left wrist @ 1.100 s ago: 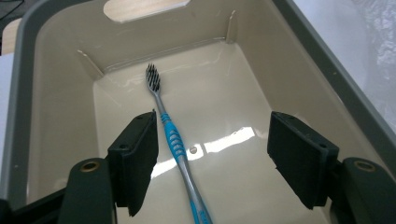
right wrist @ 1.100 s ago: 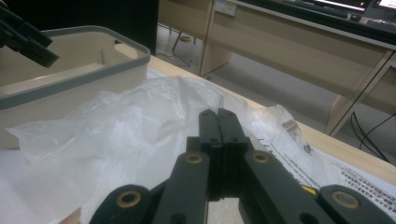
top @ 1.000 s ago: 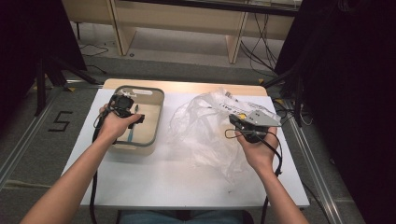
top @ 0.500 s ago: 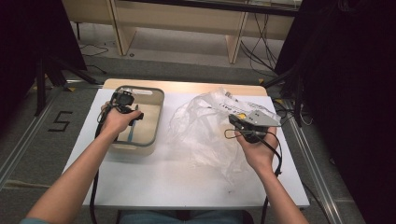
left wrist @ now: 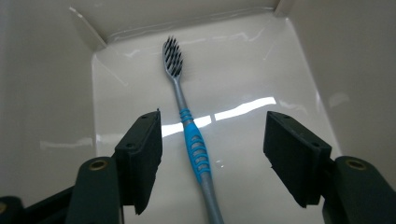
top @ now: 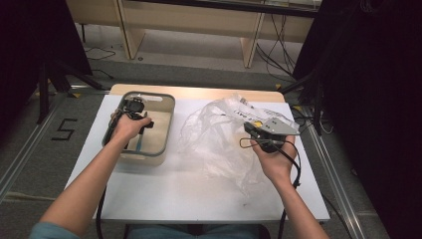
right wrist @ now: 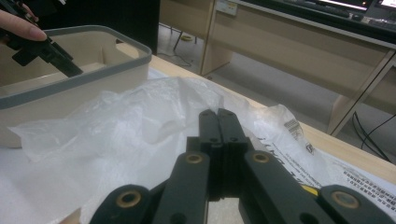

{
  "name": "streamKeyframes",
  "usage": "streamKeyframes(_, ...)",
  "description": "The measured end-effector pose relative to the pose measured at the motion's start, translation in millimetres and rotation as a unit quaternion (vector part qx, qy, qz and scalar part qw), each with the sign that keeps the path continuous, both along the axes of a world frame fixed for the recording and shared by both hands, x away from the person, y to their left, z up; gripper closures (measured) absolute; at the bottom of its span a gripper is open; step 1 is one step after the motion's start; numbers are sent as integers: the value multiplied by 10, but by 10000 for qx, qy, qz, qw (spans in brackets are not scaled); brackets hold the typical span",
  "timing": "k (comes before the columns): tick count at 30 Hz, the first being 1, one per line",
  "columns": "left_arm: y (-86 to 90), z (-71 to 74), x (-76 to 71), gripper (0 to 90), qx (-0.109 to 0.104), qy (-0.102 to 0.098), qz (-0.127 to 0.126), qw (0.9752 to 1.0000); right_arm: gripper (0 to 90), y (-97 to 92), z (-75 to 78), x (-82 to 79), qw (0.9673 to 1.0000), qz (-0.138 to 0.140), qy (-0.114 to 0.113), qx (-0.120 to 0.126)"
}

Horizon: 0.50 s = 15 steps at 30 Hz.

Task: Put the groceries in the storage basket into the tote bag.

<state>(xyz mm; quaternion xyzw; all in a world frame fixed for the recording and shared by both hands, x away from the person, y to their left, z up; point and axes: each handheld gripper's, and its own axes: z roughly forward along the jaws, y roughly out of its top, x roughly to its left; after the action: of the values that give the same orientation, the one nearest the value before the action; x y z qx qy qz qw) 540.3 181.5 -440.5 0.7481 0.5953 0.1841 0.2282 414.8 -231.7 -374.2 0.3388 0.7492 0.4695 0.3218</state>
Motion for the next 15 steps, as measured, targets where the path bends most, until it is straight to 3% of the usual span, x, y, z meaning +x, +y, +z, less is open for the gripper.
streamKeyframes(9,2,-92,43,393,14,237,67,9997,900,3,-5,1,10000,15,5,-9)
streamKeyframes(15,5,-105,50,392,18,255,78,9996,900,5,-2,-3,10000,14,2,-1)
